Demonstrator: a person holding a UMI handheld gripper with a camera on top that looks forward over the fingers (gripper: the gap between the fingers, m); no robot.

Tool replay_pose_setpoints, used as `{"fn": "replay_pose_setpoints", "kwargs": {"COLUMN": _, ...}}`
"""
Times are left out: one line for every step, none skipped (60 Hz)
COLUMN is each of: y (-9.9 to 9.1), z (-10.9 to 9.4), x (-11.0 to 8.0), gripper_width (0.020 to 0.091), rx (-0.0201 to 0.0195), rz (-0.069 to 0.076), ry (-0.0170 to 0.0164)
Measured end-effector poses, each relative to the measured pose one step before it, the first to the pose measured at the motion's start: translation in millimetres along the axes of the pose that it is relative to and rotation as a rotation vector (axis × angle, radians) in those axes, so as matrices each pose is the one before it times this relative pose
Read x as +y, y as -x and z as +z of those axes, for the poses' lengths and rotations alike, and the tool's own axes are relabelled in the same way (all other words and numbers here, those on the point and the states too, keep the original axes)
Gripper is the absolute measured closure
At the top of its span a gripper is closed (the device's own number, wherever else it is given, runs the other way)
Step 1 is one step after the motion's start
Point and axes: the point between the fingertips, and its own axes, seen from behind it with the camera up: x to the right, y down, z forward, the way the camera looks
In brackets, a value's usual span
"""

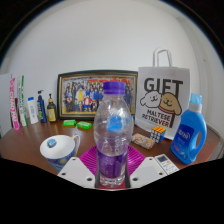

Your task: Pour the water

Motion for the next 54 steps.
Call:
{"fn": "replay_pose_setpoints", "kwargs": {"y": -1.33, "z": 0.29, "x": 1.08, "gripper_width": 0.0763, "rx": 0.00258, "rz": 0.0011, "ry": 0.0054}}
{"fn": "replay_pose_setpoints", "kwargs": {"y": 0.43, "z": -2.47, "x": -2.0, "gripper_width": 0.0764, "rx": 0.00348, "rz": 0.0035, "ry": -0.00649}}
{"fn": "replay_pose_setpoints", "kwargs": {"y": 0.51, "z": -0.26, "x": 2.05, "gripper_width": 0.0751, "rx": -0.00013, "rz": 0.0055, "ry": -0.00526}}
{"fn": "replay_pose_setpoints", "kwargs": {"y": -0.35, "z": -0.96, "x": 0.77, "gripper_width": 0.0737, "rx": 0.00094, "rz": 0.0053, "ry": 0.00452}}
{"fn": "replay_pose_setpoints", "kwargs": {"y": -0.67, "z": -0.47, "x": -1.02, "gripper_width": 0.0726, "rx": 0.00194, "rz": 0.0044, "ry": -0.00566}}
{"fn": "replay_pose_setpoints", "kwargs": {"y": 0.12, "z": -0.71, "x": 0.28, "gripper_width": 0.0712, "rx": 0.00009, "rz": 0.0031, "ry": -0.00067}}
{"fn": "replay_pose_setpoints", "kwargs": {"y": 0.09, "z": -0.52, "x": -0.23, "gripper_width": 0.0703, "rx": -0.00049, "rz": 0.002, "ry": -0.00281}}
{"fn": "replay_pose_setpoints", "kwargs": {"y": -0.14, "z": -0.54, "x": -0.08, "gripper_width": 0.0686, "rx": 0.00102, "rz": 0.0007, "ry": -0.00188}}
{"fn": "replay_pose_setpoints", "kwargs": {"y": -0.45, "z": -0.55, "x": 0.2, "gripper_width": 0.0672, "rx": 0.00221, "rz": 0.0006, "ry": 0.00061}}
{"fn": "replay_pose_setpoints", "kwargs": {"y": -0.57, "z": 0.82, "x": 0.84, "gripper_width": 0.0658, "rx": -0.00002, "rz": 0.0017, "ry": -0.00047}}
{"fn": "replay_pose_setpoints", "kwargs": {"y": 0.07, "z": -0.71, "x": 0.24, "gripper_width": 0.0645, "rx": 0.00268, "rz": 0.0016, "ry": 0.00409}}
{"fn": "replay_pose_setpoints", "kwargs": {"y": -0.45, "z": -0.5, "x": 0.29, "gripper_width": 0.0632, "rx": 0.0029, "rz": 0.0005, "ry": 0.00578}}
{"fn": "replay_pose_setpoints", "kwargs": {"y": -0.11, "z": -0.3, "x": 0.49, "gripper_width": 0.0618, "rx": 0.00251, "rz": 0.0006, "ry": 0.00644}}
{"fn": "replay_pose_setpoints", "kwargs": {"y": -0.05, "z": -0.08, "x": 1.38, "gripper_width": 0.0607, "rx": 0.00127, "rz": 0.0018, "ry": 0.0102}}
{"fn": "replay_pose_setpoints", "kwargs": {"y": 0.21, "z": -0.13, "x": 2.61, "gripper_width": 0.0595, "rx": -0.00046, "rz": 0.0063, "ry": 0.01748}}
{"fn": "replay_pose_setpoints", "kwargs": {"y": 0.33, "z": -0.16, "x": 3.01, "gripper_width": 0.0576, "rx": -0.00034, "rz": 0.0102, "ry": 0.01872}}
{"fn": "replay_pose_setpoints", "kwargs": {"y": 0.12, "z": -0.05, "x": 2.6, "gripper_width": 0.0547, "rx": -0.00108, "rz": 0.0132, "ry": 0.01822}}
{"fn": "replay_pose_setpoints", "kwargs": {"y": 0.58, "z": -0.49, "x": 2.11, "gripper_width": 0.0506, "rx": -0.0019, "rz": 0.0147, "ry": 0.01639}}
{"fn": "replay_pose_setpoints", "kwargs": {"y": 1.84, "z": 0.13, "x": 2.82, "gripper_width": 0.0453, "rx": -0.00301, "rz": 0.0142, "ry": 0.00766}}
{"fn": "replay_pose_setpoints", "kwargs": {"y": 0.97, "z": -1.55, "x": 0.7, "gripper_width": 0.0396, "rx": -0.00616, "rz": 0.0147, "ry": 0.01204}}
{"fn": "replay_pose_setpoints", "kwargs": {"y": 2.66, "z": -1.9, "x": 0.17, "gripper_width": 0.0336, "rx": -0.00138, "rz": 0.0123, "ry": 0.00891}}
{"fn": "replay_pose_setpoints", "kwargs": {"y": 1.84, "z": -1.9, "x": -0.22, "gripper_width": 0.0279, "rx": -0.00477, "rz": 0.0111, "ry": 0.00661}}
{"fn": "replay_pose_setpoints", "kwargs": {"y": 1.07, "z": -2.18, "x": -0.5, "gripper_width": 0.0234, "rx": -0.00206, "rz": 0.0085, "ry": 0.00477}}
{"fn": "replay_pose_setpoints", "kwargs": {"y": -0.57, "z": -2.69, "x": -0.78, "gripper_width": 0.0235, "rx": 0.00516, "rz": 0.0056, "ry": 0.00492}}
{"fn": "replay_pose_setpoints", "kwargs": {"y": 1.21, "z": -3.02, "x": -0.8, "gripper_width": 0.0252, "rx": -0.00048, "rz": 0.0033, "ry": 0.00449}}
{"fn": "replay_pose_setpoints", "kwargs": {"y": 0.51, "z": -3.04, "x": -0.62, "gripper_width": 0.0258, "rx": 0.00325, "rz": 0.0008, "ry": 0.00432}}
{"fn": "replay_pose_setpoints", "kwargs": {"y": -0.68, "z": -2.73, "x": -0.17, "gripper_width": 0.0253, "rx": 0.00495, "rz": -0.0002, "ry": 0.00601}}
{"fn": "replay_pose_setpoints", "kwargs": {"y": -0.52, "z": -3.3, "x": -0.32, "gripper_width": 0.025, "rx": 0.00921, "rz": -0.0041, "ry": 0.00544}}
{"fn": "replay_pose_setpoints", "kwargs": {"y": 0.27, "z": -4.06, "x": -0.5, "gripper_width": 0.0251, "rx": 0.01168, "rz": -0.005, "ry": 0.00619}}
{"fn": "replay_pose_setpoints", "kwargs": {"y": 0.45, "z": -3.96, "x": -0.4, "gripper_width": 0.025, "rx": 0.0095, "rz": -0.0055, "ry": 0.00605}}
{"fn": "replay_pose_setpoints", "kwargs": {"y": 1.14, "z": -4.09, "x": 0.06, "gripper_width": 0.0249, "rx": 0.00759, "rz": -0.0054, "ry": 0.0067}}
{"fn": "replay_pose_setpoints", "kwargs": {"y": 1.32, "z": -4.51, "x": -0.17, "gripper_width": 0.0247, "rx": 0.00707, "rz": -0.0064, "ry": 0.00737}}
{"fn": "replay_pose_setpoints", "kwargs": {"y": 1.64, "z": -5.29, "x": -0.18, "gripper_width": 0.0245, "rx": 0.00863, "rz": -0.0061, "ry": 0.00767}}
{"fn": "replay_pose_setpoints", "kwargs": {"y": 1.39, "z": -5.32, "x": -0.64, "gripper_width": 0.0246, "rx": 0.00814, "rz": -0.0043, "ry": 0.00651}}
{"fn": "replay_pose_setpoints", "kwargs": {"y": 0.91, "z": -5.66, "x": -1.37, "gripper_width": 0.0245, "rx": 0.00496, "rz": -0.0021, "ry": 0.00492}}
{"fn": "replay_pose_setpoints", "kwargs": {"y": 3.07, "z": -6.29, "x": -1.02, "gripper_width": 0.0246, "rx": 0.00958, "rz": -0.0002, "ry": 0.00344}}
{"fn": "replay_pose_setpoints", "kwargs": {"y": 2.32, "z": -6.91, "x": -1.29, "gripper_width": 0.0247, "rx": 0.00574, "rz": 0.0005, "ry": 0.00584}}
{"fn": "replay_pose_setpoints", "kwargs": {"y": 2.41, "z": -6.52, "x": -0.81, "gripper_width": 0.0248, "rx": 0.00614, "rz": -0.0009, "ry": 0.00498}}
{"fn": "replay_pose_setpoints", "kwargs": {"y": 2.34, "z": -6.8, "x": -0.86, "gripper_width": 0.0248, "rx": 0.00673, "rz": -0.0007, "ry": 0.00484}}
{"fn": "replay_pose_setpoints", "kwargs": {"y": 2.09, "z": -7.12, "x": -0.8, "gripper_width": 0.0248, "rx": 0.0075, "rz": 0.0003, "ry": 0.00437}}
{"fn": "replay_pose_setpoints", "kwargs": {"y": 2.06, "z": -7.26, "x": -0.95, "gripper_width": 0.0248, "rx": 0.00819, "rz": 0.0016, "ry": 0.00389}}
{"fn": "replay_pose_setpoints", "kwargs": {"y": 2.19, "z": -7.47, "x": -0.4, "gripper_width": 0.0246, "rx": 0.00841, "rz": 0.0014, "ry": 0.00443}}
{"fn": "replay_pose_setpoints", "kwargs": {"y": 2.34, "z": -7.59, "x": -0.01, "gripper_width": 0.0246, "rx": 0.00844, "rz": 0.0001, "ry": 0.00572}}
{"fn": "replay_pose_setpoints", "kwargs": {"y": 2.38, "z": -7.91, "x": 0.24, "gripper_width": 0.0246, "rx": 0.0077, "rz": -0.0012, "ry": 0.00521}}
{"fn": "replay_pose_setpoints", "kwargs": {"y": 0.82, "z": -6.83, "x": -0.01, "gripper_width": 0.0249, "rx": 0.00438, "rz": -0.0028, "ry": 0.00438}}
{"fn": "replay_pose_setpoints", "kwargs": {"y": 3.1, "z": -8.38, "x": 0.86, "gripper_width": 0.0249, "rx": 0.00667, "rz": -0.0001, "ry": 0.0051}}
{"fn": "replay_pose_setpoints", "kwargs": {"y": 3.82, "z": -9.44, "x": 0.58, "gripper_width": 0.0247, "rx": 0.00583, "rz": -0.0011, "ry": 0.00683}}
{"fn": "replay_pose_setpoints", "kwargs": {"y": 3.5, "z": -8.62, "x": 1.31, "gripper_width": 0.0247, "rx": 0.00454, "rz": -0.0021, "ry": 0.00719}}
{"fn": "replay_pose_setpoints", "kwargs": {"y": 3.52, "z": -8.46, "x": 1.31, "gripper_width": 0.0248, "rx": 0.00316, "rz": -0.0029, "ry": 0.00712}}
{"fn": "replay_pose_setpoints", "kwargs": {"y": 3.55, "z": -8.75, "x": 1.12, "gripper_width": 0.0246, "rx": 0.00379, "rz": -0.0022, "ry": 0.00588}}
{"fn": "replay_pose_setpoints", "kwargs": {"y": 3.32, "z": -8.7, "x": 0.4, "gripper_width": 0.0246, "rx": 0.00395, "rz": -0.0017, "ry": 0.0028}}
{"fn": "replay_pose_setpoints", "kwargs": {"y": 3.06, "z": -8.58, "x": -0.29, "gripper_width": 0.0248, "rx": 0.00427, "rz": -0.0014, "ry": -0.00057}}
{"fn": "replay_pose_setpoints", "kwargs": {"y": 2.74, "z": -8.43, "x": -0.14, "gripper_width": 0.0249, "rx": 0.00511, "rz": -0.0022, "ry": -0.00243}}
{"fn": "replay_pose_setpoints", "kwargs": {"y": 0.51, "z": -6.41, "x": 0.68, "gripper_width": 0.0246, "rx": 0.00351, "rz": -0.0038, "ry": -0.00098}}
